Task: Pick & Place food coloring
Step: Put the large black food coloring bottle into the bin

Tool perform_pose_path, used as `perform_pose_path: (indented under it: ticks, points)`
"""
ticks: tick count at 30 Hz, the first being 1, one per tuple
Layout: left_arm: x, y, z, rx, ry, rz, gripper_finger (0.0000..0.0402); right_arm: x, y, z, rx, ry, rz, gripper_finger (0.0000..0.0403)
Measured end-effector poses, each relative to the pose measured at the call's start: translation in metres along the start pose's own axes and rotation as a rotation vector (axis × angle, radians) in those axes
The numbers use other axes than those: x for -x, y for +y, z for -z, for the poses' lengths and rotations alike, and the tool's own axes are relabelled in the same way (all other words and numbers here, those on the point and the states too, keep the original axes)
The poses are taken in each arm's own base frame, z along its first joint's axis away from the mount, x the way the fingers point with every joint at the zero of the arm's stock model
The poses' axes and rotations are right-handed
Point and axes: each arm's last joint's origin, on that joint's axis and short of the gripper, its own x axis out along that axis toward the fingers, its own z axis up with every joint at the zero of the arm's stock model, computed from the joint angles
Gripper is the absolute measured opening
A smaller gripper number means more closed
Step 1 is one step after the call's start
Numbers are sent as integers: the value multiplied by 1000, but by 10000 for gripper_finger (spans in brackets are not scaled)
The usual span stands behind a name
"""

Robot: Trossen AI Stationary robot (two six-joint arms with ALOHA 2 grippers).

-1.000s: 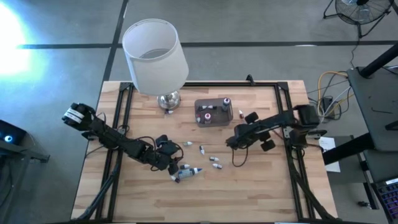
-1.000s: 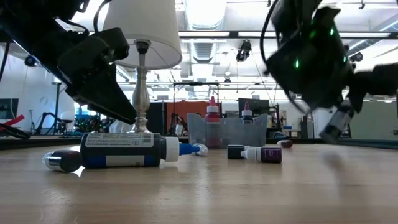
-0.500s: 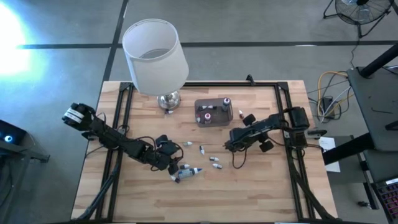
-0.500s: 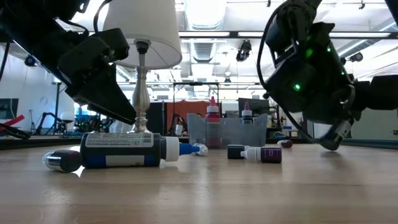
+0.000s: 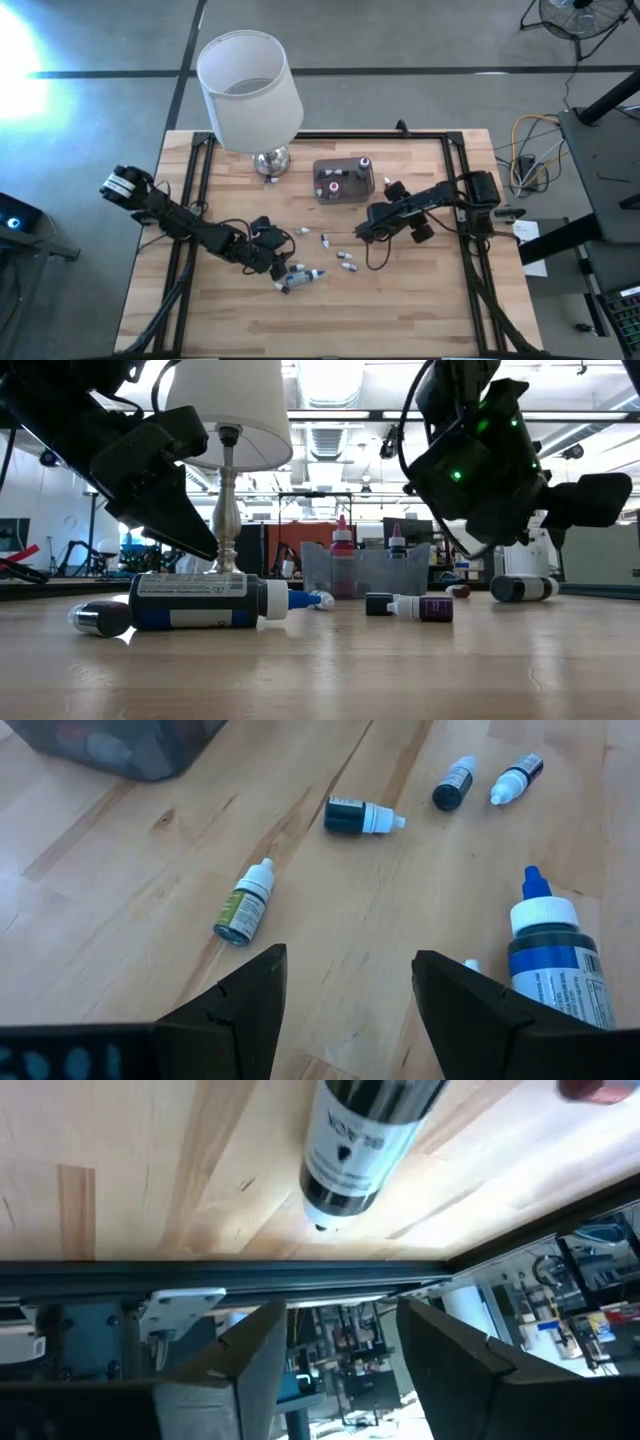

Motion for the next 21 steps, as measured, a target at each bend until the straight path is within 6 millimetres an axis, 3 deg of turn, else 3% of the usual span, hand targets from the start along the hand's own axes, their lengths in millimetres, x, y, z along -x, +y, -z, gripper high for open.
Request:
perform_pose_path:
  ticks: [3, 7, 9, 12, 14, 16, 21]
  points:
    - [0, 0, 0, 1, 5, 7, 194, 6, -4, 3, -134, -37, -45, 197]
    - [0, -1, 1, 15, 25, 33, 194, 18, -17, 21, -614, -282, -510, 197]
    - [0, -1, 1, 24, 33, 41, 194, 24, -21, 43, -914, -399, -615, 194]
    - [0, -1, 1, 22, 39, 39, 194, 27, -19, 94, -1465, -502, -679, 192]
    - [0, -1, 1, 18, 38, 40, 194, 20, -8, 124, -1874, -516, -762, 192]
    - [0, 0, 1, 9, 38, 38, 194, 5, 7, 141, -2173, -496, -897, 192]
    - [-3, 4, -2, 12, 36, 22, 194, -33, 33, 135, -2524, -334, -1191, 192]
